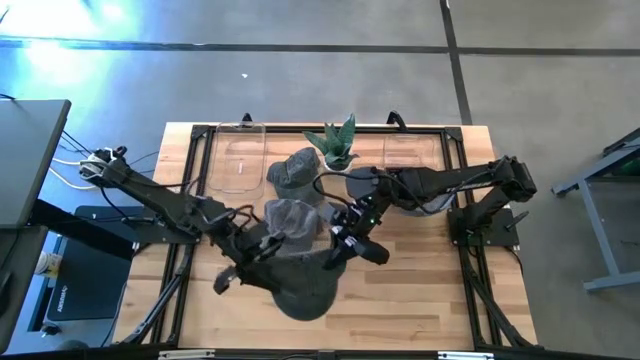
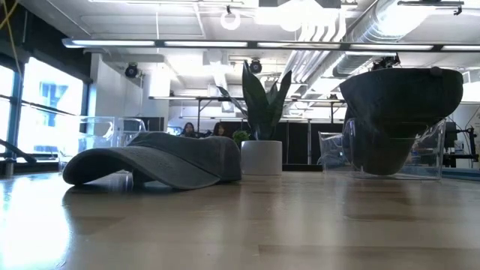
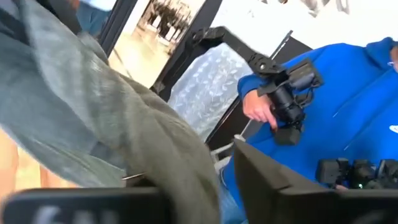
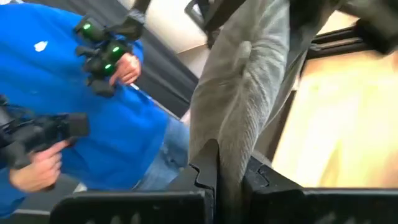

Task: Pick & Place hat
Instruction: Put the bottom green cap into the left bin

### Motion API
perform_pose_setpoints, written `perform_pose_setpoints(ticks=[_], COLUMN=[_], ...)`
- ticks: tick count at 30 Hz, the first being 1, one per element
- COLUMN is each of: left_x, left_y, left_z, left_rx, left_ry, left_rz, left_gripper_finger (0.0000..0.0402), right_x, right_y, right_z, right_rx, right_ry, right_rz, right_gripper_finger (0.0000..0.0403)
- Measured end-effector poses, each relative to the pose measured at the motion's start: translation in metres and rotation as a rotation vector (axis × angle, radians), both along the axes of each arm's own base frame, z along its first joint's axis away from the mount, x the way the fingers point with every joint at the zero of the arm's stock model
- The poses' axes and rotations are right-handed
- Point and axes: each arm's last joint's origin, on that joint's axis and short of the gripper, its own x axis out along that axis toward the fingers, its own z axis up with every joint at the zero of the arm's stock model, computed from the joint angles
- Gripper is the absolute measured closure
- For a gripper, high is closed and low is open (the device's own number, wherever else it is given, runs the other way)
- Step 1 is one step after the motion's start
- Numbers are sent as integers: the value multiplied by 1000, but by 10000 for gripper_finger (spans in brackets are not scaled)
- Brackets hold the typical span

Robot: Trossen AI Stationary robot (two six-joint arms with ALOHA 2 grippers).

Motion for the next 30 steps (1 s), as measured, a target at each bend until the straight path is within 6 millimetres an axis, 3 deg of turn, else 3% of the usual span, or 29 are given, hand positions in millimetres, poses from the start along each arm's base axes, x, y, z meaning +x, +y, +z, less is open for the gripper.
perform_pose_setpoints(ticks=[3,8,13,18,21,25,30], left_x=[0,-4,-8,-11,-14,-21,-30], left_y=[0,2,5,8,10,14,19], left_z=[1,6,10,13,15,21,30], left_rx=[16,-6,-26,-42,-45,-57,-72], left_ry=[-18,-36,-40,-44,-42,-64,-102], left_rz=[2,5,17,70,99,137,139], left_gripper_finger=[383,383,398,398,399,400,400], right_x=[-1,0,2,5,8,8,3], right_y=[6,13,9,7,12,17,17], right_z=[2,10,16,14,9,2,4], right_rx=[6,23,10,-128,-189,-215,-86], right_ry=[-18,-117,-220,-374,-433,-432,-336], right_rz=[24,53,68,57,86,155,251], right_gripper_finger=[397,380,291,181,141,141,212])
